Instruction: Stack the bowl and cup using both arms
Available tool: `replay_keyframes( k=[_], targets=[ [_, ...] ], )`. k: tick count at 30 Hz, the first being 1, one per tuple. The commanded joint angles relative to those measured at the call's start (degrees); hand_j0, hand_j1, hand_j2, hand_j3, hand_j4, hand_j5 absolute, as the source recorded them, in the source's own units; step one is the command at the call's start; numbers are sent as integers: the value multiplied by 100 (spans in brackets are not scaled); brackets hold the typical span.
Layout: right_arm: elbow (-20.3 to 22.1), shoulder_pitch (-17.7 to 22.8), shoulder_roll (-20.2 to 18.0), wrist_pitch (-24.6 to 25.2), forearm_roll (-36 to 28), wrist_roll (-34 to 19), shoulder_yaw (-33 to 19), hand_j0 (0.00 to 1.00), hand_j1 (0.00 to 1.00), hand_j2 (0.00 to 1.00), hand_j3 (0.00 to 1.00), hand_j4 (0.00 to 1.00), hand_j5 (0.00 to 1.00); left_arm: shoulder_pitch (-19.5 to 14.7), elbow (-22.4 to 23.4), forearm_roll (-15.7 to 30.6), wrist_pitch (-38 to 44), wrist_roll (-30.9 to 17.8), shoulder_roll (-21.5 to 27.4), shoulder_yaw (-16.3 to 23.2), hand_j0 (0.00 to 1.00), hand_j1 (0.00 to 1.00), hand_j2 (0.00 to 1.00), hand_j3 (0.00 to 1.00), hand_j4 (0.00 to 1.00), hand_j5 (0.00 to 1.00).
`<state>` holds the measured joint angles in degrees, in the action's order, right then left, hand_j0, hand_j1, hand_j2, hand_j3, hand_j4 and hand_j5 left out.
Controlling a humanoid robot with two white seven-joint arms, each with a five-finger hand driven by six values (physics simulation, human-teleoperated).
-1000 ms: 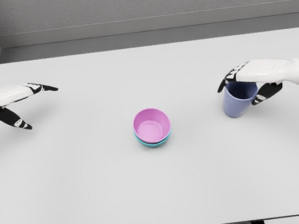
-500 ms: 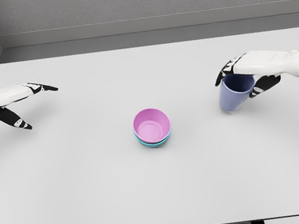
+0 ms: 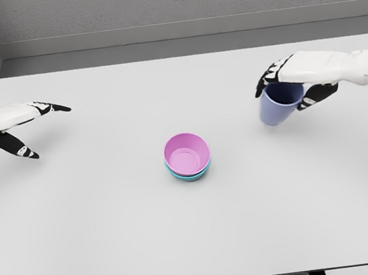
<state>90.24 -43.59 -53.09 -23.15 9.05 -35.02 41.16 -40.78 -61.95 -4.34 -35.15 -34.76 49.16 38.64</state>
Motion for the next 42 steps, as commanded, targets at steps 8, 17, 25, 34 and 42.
replay_keyframes(
  k=[8,17,25,34,42],
  targets=[
    [275,-149,158,4,-26,2,14,71,71,71,71,71,71,9,-1,39,15,4,23,-6,100,100,100,100,100,100],
    [697,-202,193,-5,-26,2,6,71,71,71,71,71,71,9,-1,47,15,4,23,-6,100,100,100,100,100,100],
    [776,-272,308,4,-26,2,14,70,70,70,70,70,70,0,-1,47,15,4,23,-6,100,100,100,100,100,100],
    [978,-325,413,-5,-26,2,50,70,70,70,70,70,70,9,-1,47,15,-5,32,-6,100,100,100,100,100,100],
    [1014,-369,562,-31,-17,2,85,70,70,70,70,70,70,9,-1,47,15,4,32,-6,100,100,100,100,100,100]
  ],
)
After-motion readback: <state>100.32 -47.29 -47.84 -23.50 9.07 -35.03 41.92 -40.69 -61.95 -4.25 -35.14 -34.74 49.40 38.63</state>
